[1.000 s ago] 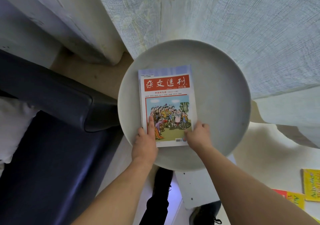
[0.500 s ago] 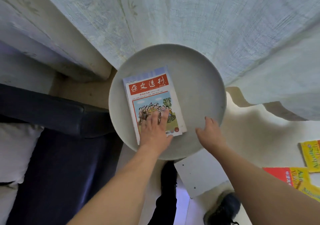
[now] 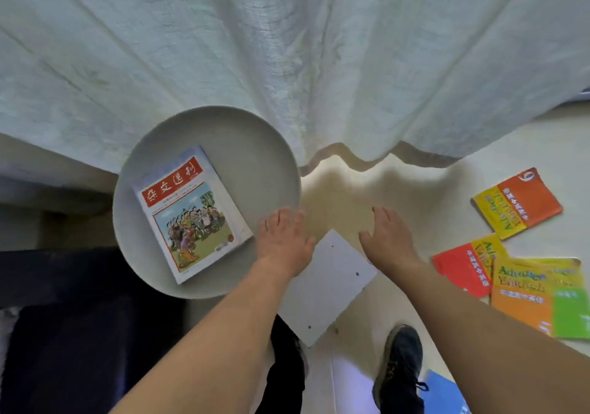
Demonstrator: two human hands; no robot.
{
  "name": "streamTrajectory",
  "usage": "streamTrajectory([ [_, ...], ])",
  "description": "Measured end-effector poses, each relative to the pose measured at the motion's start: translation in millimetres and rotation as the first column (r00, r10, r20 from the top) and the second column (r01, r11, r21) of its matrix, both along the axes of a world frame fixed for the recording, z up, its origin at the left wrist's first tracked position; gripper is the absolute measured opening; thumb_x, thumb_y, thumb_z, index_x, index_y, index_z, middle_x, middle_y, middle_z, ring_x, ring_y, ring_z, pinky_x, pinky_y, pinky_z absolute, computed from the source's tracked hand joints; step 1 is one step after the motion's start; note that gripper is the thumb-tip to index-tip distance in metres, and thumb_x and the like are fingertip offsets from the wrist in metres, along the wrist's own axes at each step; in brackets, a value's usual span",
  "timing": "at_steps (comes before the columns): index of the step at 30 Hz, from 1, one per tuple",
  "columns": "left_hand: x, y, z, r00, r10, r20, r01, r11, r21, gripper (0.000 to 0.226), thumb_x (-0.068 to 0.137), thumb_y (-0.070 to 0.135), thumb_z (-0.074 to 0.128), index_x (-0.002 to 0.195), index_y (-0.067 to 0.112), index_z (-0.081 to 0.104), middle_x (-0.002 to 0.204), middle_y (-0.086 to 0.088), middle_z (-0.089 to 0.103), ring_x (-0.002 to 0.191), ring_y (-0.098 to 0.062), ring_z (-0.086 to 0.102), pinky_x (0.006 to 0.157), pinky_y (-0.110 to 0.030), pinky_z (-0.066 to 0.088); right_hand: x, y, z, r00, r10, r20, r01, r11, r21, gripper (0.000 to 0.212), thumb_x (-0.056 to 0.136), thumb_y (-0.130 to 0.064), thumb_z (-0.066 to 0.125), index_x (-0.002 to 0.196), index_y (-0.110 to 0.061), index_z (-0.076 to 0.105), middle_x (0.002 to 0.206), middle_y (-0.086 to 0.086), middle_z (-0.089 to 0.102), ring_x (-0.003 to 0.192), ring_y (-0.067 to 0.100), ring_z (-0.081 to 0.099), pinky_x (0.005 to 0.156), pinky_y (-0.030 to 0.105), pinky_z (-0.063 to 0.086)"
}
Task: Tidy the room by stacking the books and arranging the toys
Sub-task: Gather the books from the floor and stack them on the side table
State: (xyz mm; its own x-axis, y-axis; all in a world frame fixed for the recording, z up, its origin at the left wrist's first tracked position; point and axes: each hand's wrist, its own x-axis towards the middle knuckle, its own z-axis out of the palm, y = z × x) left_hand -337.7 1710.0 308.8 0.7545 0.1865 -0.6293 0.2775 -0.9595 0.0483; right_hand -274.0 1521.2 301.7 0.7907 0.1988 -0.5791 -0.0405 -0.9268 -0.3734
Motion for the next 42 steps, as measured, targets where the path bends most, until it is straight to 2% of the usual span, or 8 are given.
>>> streamTrajectory([
  [6,20.1,-106.5,9.0,0.991,-0.127,-0.038,0.125,0.991,-0.046,0.069,0.103,0.044,0.034,0.16,0.02,0.005,0.167,-0.009,0.003,0.153,-0.03,0.004,0.124,-0.049,0.007,-10.8,-122.3,1.8,0.979,-0.202,-0.042,0.202,0.979,-0.001,0.054,0.089,-0.021,0.053,0.139,-0.004,0.039,0.141,0.015,0.04,0.126,0.032,0.043,0.104,0.038,0.035],
  [14,25.5,-241.2,23.6,0.975,-0.211,-0.069,0.209,0.977,-0.038,0.072,0.098,0.042,0.037,0.16,0.022,0.007,0.167,-0.009,0.0,0.154,-0.031,0.0,0.124,-0.049,0.002,-35.0,-261.8,11.2,0.913,-0.396,-0.094,0.398,0.917,-0.002,0.06,0.093,-0.022,0.05,0.147,-0.005,0.029,0.15,0.014,0.03,0.137,0.031,0.033,0.109,0.038,0.03],
  [20,41.9,-348.4,45.0,0.961,-0.266,-0.069,0.265,0.964,-0.023,0.074,0.098,0.047,0.042,0.16,0.023,0.01,0.167,-0.009,-0.003,0.153,-0.033,-0.001,0.124,-0.048,0.003,-47.5,-374.0,22.9,0.812,-0.571,-0.119,0.574,0.819,-0.015,0.065,0.089,-0.024,0.051,0.148,-0.008,0.029,0.15,0.014,0.03,0.135,0.033,0.034,0.11,0.043,0.032],
  [25,59.7,-416.3,26.0,0.937,-0.346,-0.044,0.344,0.938,-0.048,0.073,0.098,0.045,0.042,0.16,0.019,0.011,0.167,-0.012,-0.001,0.153,-0.034,0.002,0.124,-0.047,0.006,-44.7,-432.7,-9.6,0.701,-0.697,-0.15,0.706,0.709,0.002,0.067,0.088,-0.025,0.053,0.149,-0.011,0.031,0.151,0.015,0.03,0.135,0.035,0.037,0.11,0.044,0.034],
  [29,66.6,-438.0,-54.0,0.929,-0.364,-0.068,0.363,0.932,-0.02,0.075,0.096,0.046,0.044,0.159,0.018,0.013,0.166,-0.015,0.004,0.153,-0.035,0.006,0.124,-0.048,0.01,-50.2,-457.2,-87.4,0.652,-0.734,-0.188,0.745,0.667,-0.019,0.065,0.087,-0.028,0.055,0.146,-0.01,0.034,0.148,0.016,0.032,0.13,0.038,0.041,0.107,0.045,0.038],
  [34,68.3,-452.2,-192.8,0.935,-0.341,-0.102,0.343,0.939,0.004,0.08,0.095,0.052,0.046,0.159,0.016,0.014,0.166,-0.016,0.008,0.152,-0.033,0.011,0.123,-0.045,0.014,-50.6,-481.4,-219.6,0.617,-0.761,-0.199,0.765,0.64,-0.074,0.069,0.085,-0.035,0.061,0.145,-0.012,0.034,0.147,0.016,0.033,0.129,0.039,0.041,0.106,0.045,0.037],
  [39,75.9,-479.0,-337.0,0.944,-0.302,-0.131,0.3,0.953,-0.036,0.084,0.092,0.056,0.051,0.158,0.016,0.017,0.166,-0.014,0.01,0.153,-0.031,0.011,0.123,-0.045,0.015,-34.1,-522.4,-352.5,0.606,-0.789,-0.1,0.769,0.613,-0.182,0.083,0.082,-0.047,0.067,0.147,-0.011,0.029,0.151,0.017,0.03,0.136,0.038,0.033,0.11,0.044,0.029],
  [42,79.5,-499.9,-413.8,0.952,-0.268,-0.146,0.26,0.963,-0.068,0.092,0.09,0.059,0.054,0.159,0.015,0.013,0.167,-0.013,0.008,0.153,-0.03,0.009,0.123,-0.046,0.016,-32.9,-551.2,-423.2,0.559,-0.828,-0.032,0.799,0.548,-0.248,0.094,0.077,-0.053,0.072,0.147,-0.01,0.026,0.152,0.02,0.026,0.139,0.039,0.028,0.112,0.047,0.025],
])
